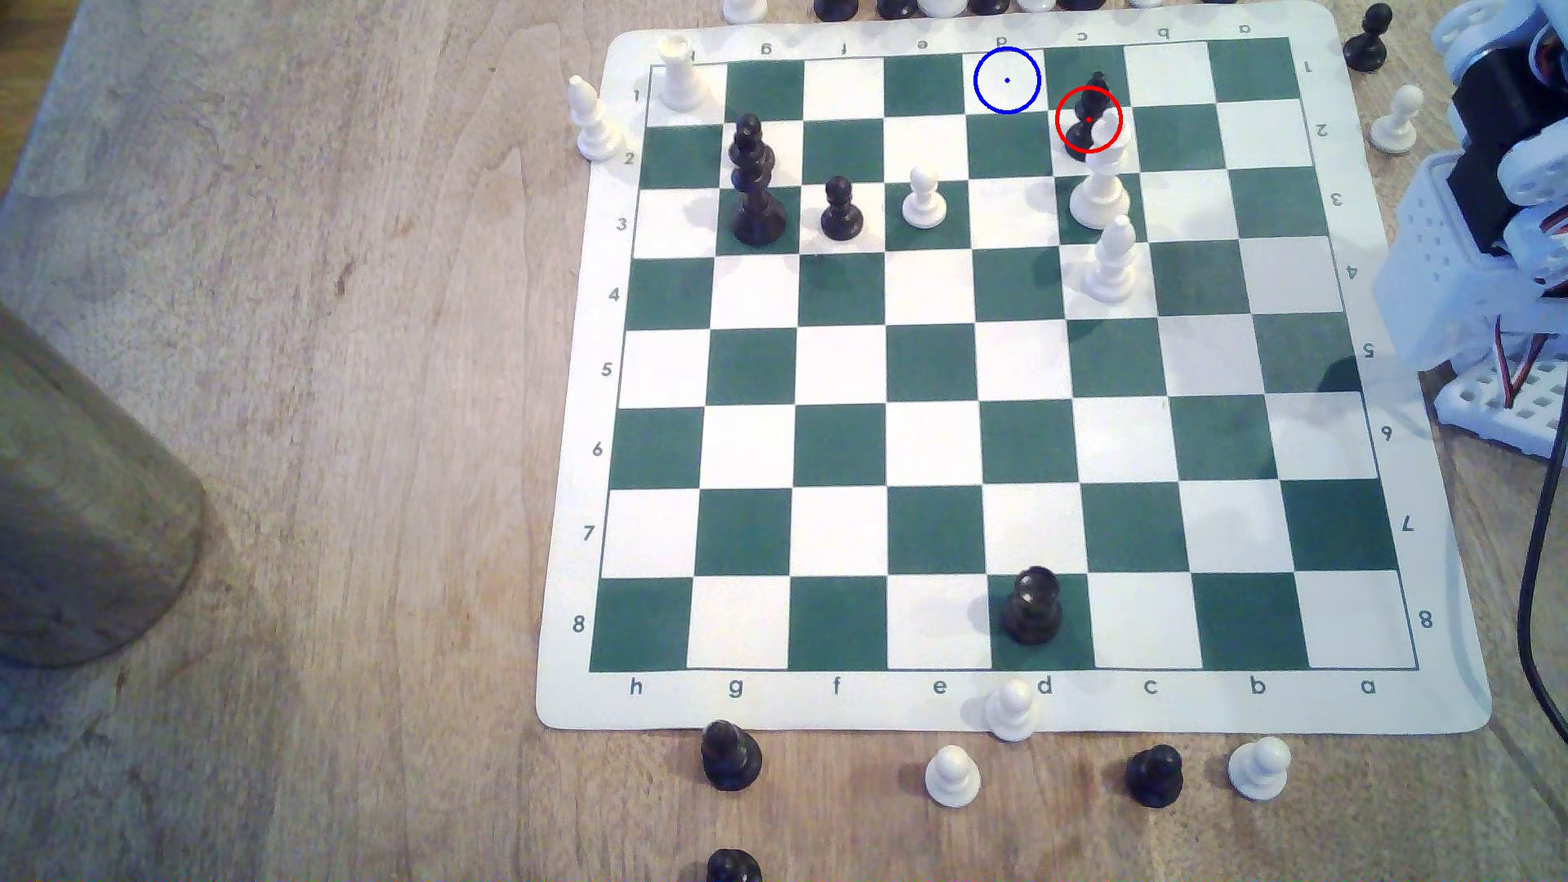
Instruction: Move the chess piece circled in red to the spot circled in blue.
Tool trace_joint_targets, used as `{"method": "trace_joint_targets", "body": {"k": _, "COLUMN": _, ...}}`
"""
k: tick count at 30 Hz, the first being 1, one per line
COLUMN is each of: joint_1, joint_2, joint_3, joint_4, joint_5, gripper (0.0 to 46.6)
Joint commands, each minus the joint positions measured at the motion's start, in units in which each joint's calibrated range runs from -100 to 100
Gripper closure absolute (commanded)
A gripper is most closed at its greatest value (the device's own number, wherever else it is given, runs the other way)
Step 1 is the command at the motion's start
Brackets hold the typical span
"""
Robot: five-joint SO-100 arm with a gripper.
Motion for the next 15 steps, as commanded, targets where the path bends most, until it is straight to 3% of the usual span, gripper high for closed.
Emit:
{"method": "trace_joint_targets", "body": {"k": 1, "joint_1": 6.6, "joint_2": 0.1, "joint_3": 0.7, "joint_4": 6.8, "joint_5": 0.1, "gripper": 46.5}}
{"method": "trace_joint_targets", "body": {"k": 5, "joint_1": 7.3, "joint_2": 0.1, "joint_3": -3.6, "joint_4": 15.9, "joint_5": 0.1, "gripper": 46.5}}
{"method": "trace_joint_targets", "body": {"k": 15, "joint_1": 14.5, "joint_2": 0.1, "joint_3": -21.3, "joint_4": 57.5, "joint_5": -0.1, "gripper": 46.5}}
